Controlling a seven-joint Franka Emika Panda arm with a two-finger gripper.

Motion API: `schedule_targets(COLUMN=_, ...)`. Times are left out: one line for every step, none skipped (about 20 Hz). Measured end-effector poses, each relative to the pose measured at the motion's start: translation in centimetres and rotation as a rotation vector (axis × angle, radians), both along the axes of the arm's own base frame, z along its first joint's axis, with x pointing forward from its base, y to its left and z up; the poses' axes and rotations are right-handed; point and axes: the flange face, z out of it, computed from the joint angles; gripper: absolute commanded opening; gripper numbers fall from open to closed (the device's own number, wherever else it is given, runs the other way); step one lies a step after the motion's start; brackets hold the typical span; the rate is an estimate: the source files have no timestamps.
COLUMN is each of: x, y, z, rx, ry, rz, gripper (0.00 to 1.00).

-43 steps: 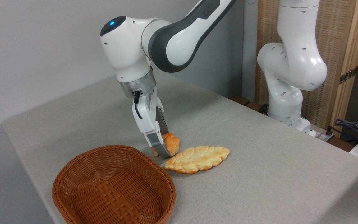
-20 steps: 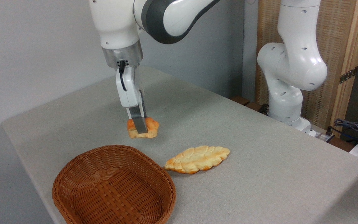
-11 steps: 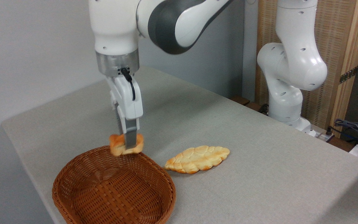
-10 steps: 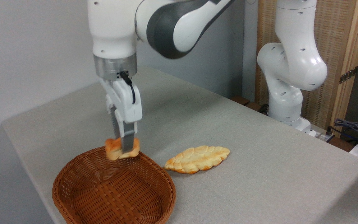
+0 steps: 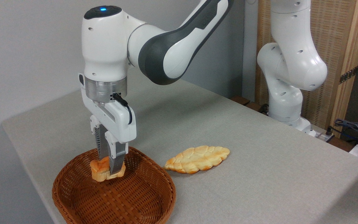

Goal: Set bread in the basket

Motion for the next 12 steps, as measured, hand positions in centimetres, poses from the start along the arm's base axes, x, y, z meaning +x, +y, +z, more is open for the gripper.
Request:
schedule_targets(x=0.0, y=0.0, z=0.0, rx=0.000, ry=0.000, rz=0.000, gripper=1.00)
schedule_targets(x=0.0, y=0.0, z=0.0, rx=0.000, ry=-0.001, rz=0.000, gripper=1.00)
schedule_targets(x=0.0, y=0.0, z=0.1, rx=0.000, ry=-0.002, rz=0.000, gripper=1.00)
schedule_targets(x=0.0, y=0.0, z=0.1, rx=0.000, ry=-0.002, rz=0.000, gripper=1.00)
schedule_targets(x=0.1, y=0.0, z=0.2, rx=0.000, ry=-0.003, rz=0.000, gripper=1.00)
schedule_targets(x=0.1, y=0.0, z=0.3, rx=-0.001, ry=-0.005, rz=0.000, gripper=1.00)
schedule_targets(x=0.1, y=0.0, z=0.5, rx=-0.002, ry=-0.009, rz=0.001, gripper=1.00)
schedule_targets(x=0.0, y=0.0, z=0.9, rx=-0.006, ry=-0.015, rz=0.011, gripper=1.00)
schedule_targets(x=-0.1, y=0.0, z=1.5, rx=-0.012, ry=-0.017, rz=0.032, gripper=1.00)
schedule_targets(x=-0.4, y=0.0, z=2.0, rx=-0.018, ry=-0.009, rz=0.050, gripper=1.00)
schedule_targets(x=-0.8, y=0.0, z=2.6, rx=-0.022, ry=0.009, rz=0.061, gripper=1.00)
schedule_targets(x=-1.3, y=0.0, z=3.3, rx=-0.020, ry=0.031, rz=0.061, gripper=1.00)
